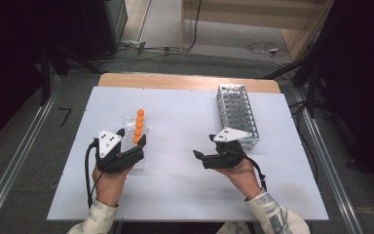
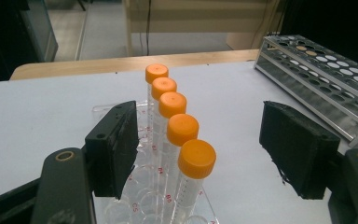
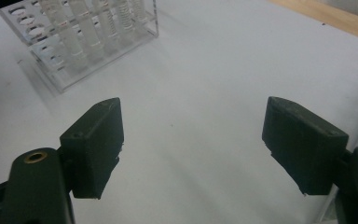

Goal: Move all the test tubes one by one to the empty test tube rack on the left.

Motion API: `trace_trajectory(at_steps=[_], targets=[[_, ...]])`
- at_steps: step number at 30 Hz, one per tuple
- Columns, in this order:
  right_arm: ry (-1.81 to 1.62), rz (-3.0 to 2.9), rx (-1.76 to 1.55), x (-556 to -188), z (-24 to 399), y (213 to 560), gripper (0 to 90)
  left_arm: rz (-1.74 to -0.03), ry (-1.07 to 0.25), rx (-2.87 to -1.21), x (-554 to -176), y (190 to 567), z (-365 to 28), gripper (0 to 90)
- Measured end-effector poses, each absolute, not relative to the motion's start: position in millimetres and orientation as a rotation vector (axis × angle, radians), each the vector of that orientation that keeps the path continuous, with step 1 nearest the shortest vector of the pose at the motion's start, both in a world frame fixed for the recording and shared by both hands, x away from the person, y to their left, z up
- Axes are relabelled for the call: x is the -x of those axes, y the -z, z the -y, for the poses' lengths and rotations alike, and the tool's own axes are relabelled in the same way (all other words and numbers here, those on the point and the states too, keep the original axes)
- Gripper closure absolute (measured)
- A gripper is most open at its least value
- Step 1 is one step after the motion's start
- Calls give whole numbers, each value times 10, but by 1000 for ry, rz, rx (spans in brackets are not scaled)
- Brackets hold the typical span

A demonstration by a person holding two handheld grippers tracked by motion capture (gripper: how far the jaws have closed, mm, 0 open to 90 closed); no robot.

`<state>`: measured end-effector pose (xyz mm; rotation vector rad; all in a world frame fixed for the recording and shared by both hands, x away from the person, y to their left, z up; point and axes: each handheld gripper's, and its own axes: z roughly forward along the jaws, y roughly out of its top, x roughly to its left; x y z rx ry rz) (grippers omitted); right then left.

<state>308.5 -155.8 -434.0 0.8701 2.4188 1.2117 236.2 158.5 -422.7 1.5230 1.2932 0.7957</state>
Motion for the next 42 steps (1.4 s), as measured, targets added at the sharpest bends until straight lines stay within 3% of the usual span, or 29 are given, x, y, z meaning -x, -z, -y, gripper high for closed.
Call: trace_trajectory(at_steps=[18,42], targets=[[-1232,-2356,-926,-3073,1804,4291,195,-1311,-811,-1520,-2338,4216,-1649,210],[-1233,-2269,-1008,-2981,2271,4256,195,-1337,-852,-1480,-2240,4219,-1804,184]])
